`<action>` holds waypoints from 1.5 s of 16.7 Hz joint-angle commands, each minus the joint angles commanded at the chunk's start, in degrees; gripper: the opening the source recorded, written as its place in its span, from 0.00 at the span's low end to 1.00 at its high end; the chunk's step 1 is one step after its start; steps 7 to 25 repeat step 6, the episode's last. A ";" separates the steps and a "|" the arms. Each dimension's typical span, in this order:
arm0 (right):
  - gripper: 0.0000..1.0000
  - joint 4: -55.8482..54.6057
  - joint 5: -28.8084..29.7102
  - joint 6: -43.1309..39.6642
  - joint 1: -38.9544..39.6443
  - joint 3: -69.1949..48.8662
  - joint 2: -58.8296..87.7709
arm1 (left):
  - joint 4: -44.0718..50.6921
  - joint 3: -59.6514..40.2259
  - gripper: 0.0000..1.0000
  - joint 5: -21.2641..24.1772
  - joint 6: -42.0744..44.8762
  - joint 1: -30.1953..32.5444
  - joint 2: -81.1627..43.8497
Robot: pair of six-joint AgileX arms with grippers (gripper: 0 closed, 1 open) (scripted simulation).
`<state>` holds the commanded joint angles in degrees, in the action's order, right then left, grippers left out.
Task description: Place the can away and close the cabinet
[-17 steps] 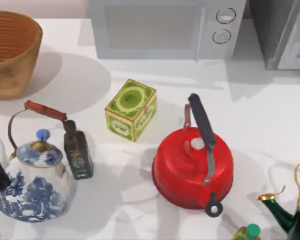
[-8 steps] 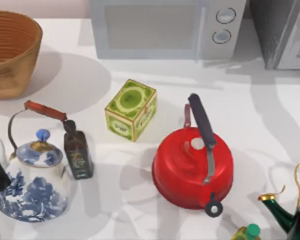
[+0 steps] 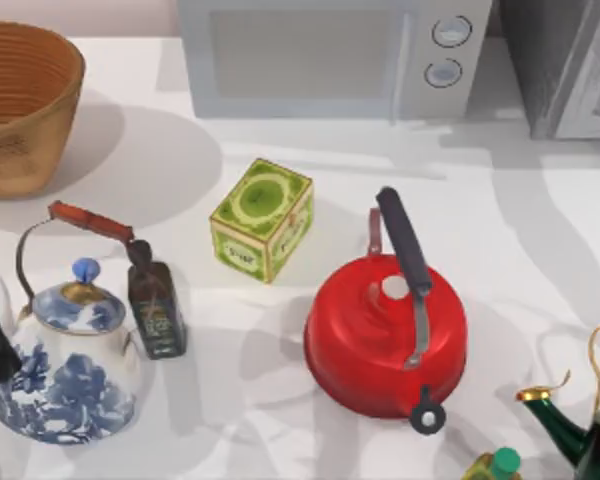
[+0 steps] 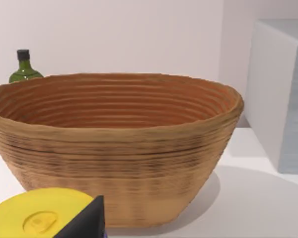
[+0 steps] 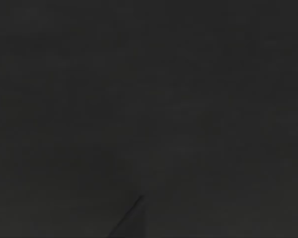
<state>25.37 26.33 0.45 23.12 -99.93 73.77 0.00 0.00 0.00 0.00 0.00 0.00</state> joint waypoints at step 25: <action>1.00 -2.23 -3.86 0.08 -3.96 -5.06 7.60 | 0.00 0.00 1.00 0.00 0.00 0.00 0.00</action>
